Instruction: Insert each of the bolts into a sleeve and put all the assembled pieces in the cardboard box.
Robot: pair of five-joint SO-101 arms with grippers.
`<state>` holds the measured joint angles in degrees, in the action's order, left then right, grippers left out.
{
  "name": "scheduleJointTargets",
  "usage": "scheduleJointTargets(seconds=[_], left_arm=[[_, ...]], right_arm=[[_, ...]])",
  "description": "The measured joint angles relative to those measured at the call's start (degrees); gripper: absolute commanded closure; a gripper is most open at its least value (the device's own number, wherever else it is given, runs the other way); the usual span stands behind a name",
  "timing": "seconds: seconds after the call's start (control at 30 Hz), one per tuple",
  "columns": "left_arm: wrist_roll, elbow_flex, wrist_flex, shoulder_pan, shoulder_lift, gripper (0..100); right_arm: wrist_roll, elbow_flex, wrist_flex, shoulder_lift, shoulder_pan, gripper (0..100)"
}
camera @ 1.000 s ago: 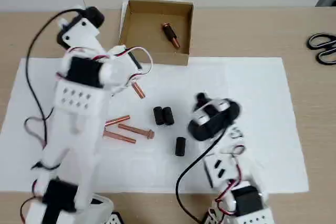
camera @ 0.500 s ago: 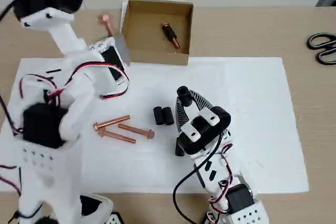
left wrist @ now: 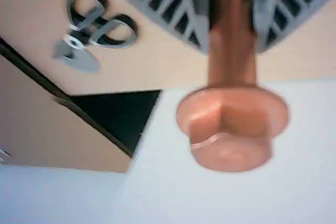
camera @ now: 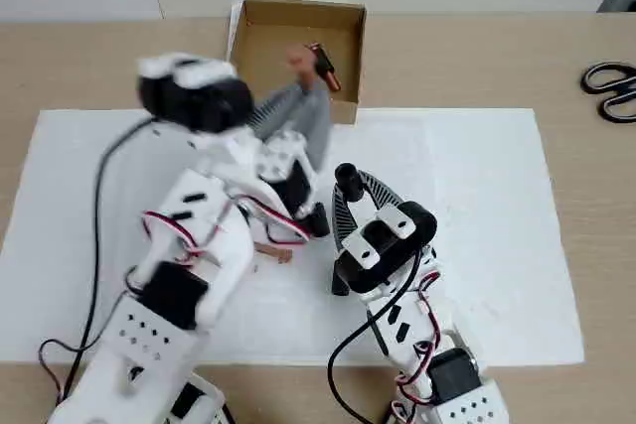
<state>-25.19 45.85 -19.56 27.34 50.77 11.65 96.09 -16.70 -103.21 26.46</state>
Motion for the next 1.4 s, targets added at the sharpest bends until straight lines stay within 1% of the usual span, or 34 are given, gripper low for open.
scheduleJointTargets(seconds=[0.17,0.27,0.37,0.57,0.7,0.8,1.0,1.13,1.2,1.4], left_arm=[[0.0,1.67,1.41,2.64,0.35,99],[0.0,2.29,1.49,2.81,0.79,99],[0.0,3.52,1.67,2.81,0.97,99],[0.0,6.68,1.76,2.81,4.66,99],[0.0,10.37,1.76,3.87,7.65,99],[0.0,10.64,1.93,4.92,8.97,99],[0.09,10.55,6.42,5.36,9.32,99],[3.78,10.55,7.65,5.36,9.49,99],[4.48,10.81,8.18,5.36,9.49,99],[4.84,14.95,14.42,5.36,9.49,99]], right_arm=[[-0.26,0.0,1.23,0.0,0.0,99.4],[-2.9,0.0,4.4,0.0,0.0,99.4],[-4.4,0.0,5.36,0.0,0.0,99.4],[-4.75,0.0,5.54,0.0,-1.67,99.4],[-4.75,0.0,5.71,0.0,-3.25,99.4],[-4.75,0.0,5.71,0.0,-3.25,99.4],[-4.75,0.0,5.71,0.0,-3.25,99.4],[-4.75,0.0,5.71,0.0,-3.25,99.4],[-4.75,0.0,5.71,0.0,-3.25,99.4],[-4.75,0.0,5.71,0.0,-2.11,99.4]])
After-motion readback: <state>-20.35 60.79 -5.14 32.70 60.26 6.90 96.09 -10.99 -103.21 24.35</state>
